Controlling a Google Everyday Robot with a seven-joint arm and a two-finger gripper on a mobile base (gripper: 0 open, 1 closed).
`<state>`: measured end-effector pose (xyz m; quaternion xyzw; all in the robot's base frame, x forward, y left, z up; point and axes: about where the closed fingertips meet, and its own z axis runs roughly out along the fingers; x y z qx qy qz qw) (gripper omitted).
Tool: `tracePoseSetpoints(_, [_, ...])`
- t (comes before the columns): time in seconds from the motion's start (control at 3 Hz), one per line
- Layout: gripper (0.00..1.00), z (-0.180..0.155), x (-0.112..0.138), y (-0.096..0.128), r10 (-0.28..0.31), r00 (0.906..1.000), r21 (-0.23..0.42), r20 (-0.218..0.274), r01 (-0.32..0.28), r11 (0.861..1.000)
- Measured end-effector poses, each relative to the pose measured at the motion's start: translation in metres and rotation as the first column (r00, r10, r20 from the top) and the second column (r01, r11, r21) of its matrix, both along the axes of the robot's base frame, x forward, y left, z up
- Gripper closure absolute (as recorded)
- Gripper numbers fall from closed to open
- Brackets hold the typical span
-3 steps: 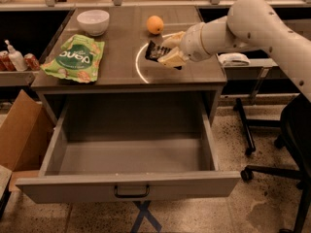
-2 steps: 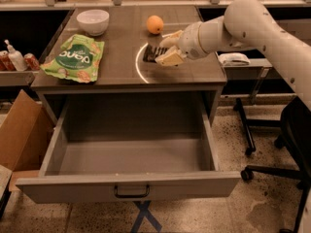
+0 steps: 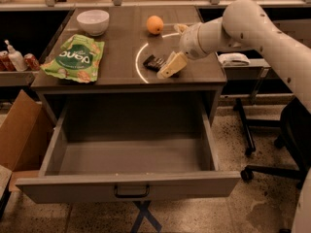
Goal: Pick rxbar chocolate from top drawer and place on counter
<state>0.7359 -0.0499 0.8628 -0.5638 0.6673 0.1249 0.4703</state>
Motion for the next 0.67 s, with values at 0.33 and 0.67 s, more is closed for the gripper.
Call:
tracePoseSetpoints(0.33, [0.00, 0.008, -0.015, -0.018, -0.031, 0.9991, 0.002, 0.028, 0.031, 1.000])
tracePoseSetpoints(0.67, [0.00, 0.027, -0.044, -0.038, -0.061, 0.9949, 0.007, 0.081, 0.060, 0.998])
